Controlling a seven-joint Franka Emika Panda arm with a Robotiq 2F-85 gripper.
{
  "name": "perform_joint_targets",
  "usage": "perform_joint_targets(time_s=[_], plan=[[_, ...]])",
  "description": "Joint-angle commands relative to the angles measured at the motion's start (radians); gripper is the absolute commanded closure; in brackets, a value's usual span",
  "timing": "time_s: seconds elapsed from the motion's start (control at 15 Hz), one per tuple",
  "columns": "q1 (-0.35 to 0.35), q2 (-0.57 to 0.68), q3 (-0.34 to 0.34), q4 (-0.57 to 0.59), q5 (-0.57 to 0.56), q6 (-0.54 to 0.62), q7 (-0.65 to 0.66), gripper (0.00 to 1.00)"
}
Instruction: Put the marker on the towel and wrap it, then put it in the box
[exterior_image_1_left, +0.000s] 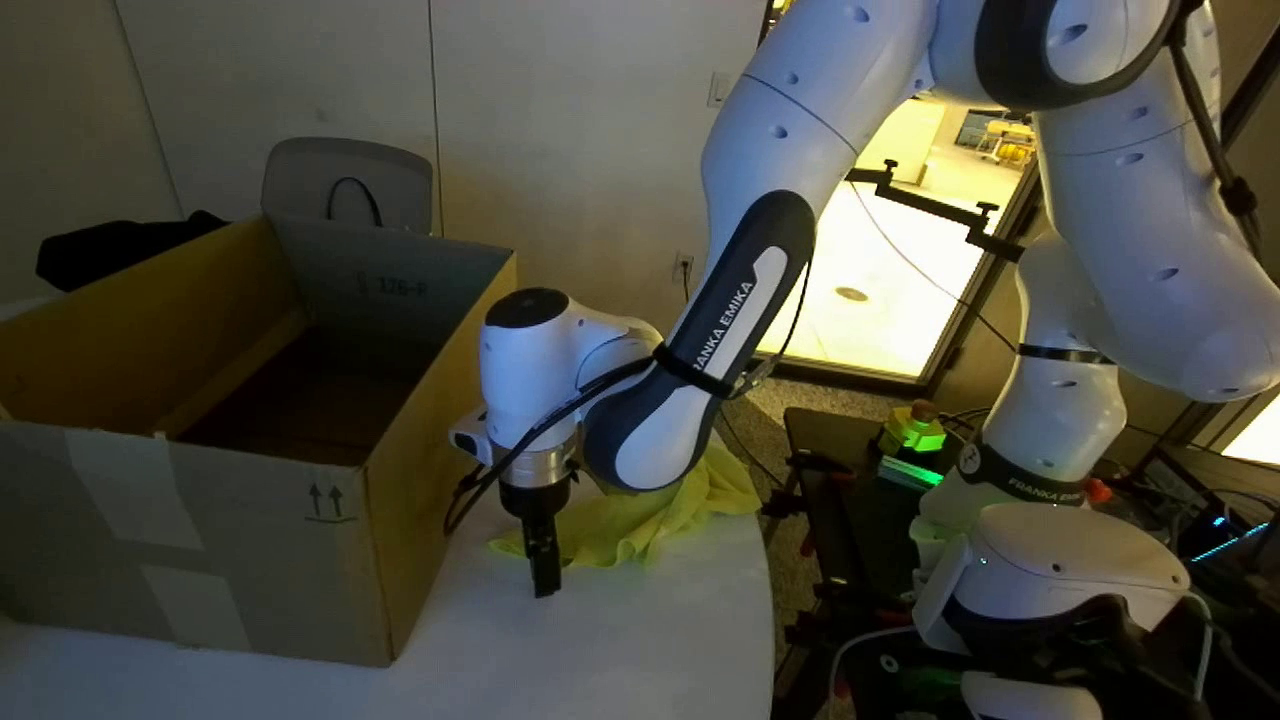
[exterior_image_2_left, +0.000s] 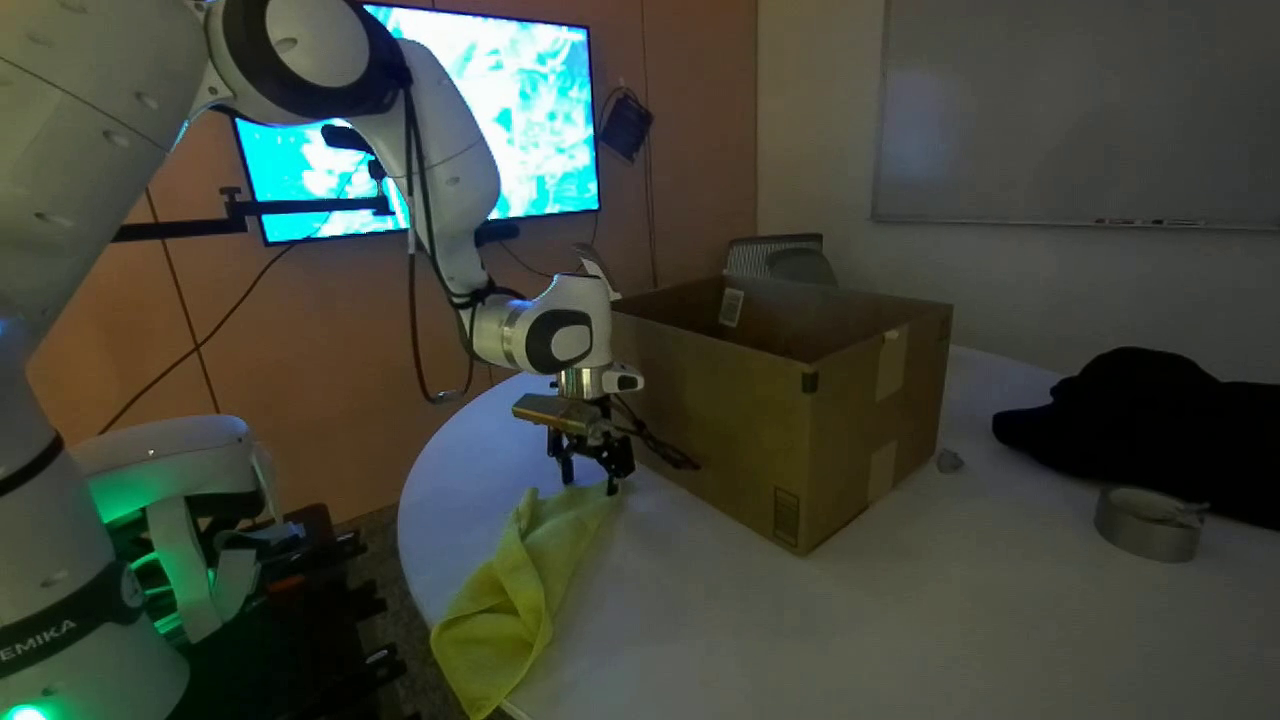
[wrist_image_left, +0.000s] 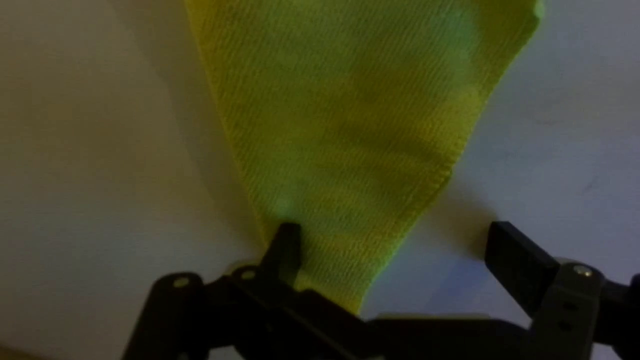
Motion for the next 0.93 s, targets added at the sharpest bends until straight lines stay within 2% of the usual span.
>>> perform_joint_targets(time_s=[0.0,0.07,0.6,0.67,0.87], plan=[[-0.004,0.041,-0.008,0.058,0.0,-0.037,0.023,0.29],[-0.009,0.037,-0.003,0.06,0.005,-0.047,0.023,0.34],[-0.016,-0.005,-0.006,0.039,0.002,-0.072,0.028,0.96],[-0.016,-0.008,-0.009,0.035,0.001,-0.072,0.03,1.0],[-0.022,-0.045,-0.013,0.004,0.002,-0.087,0.033,0.97]])
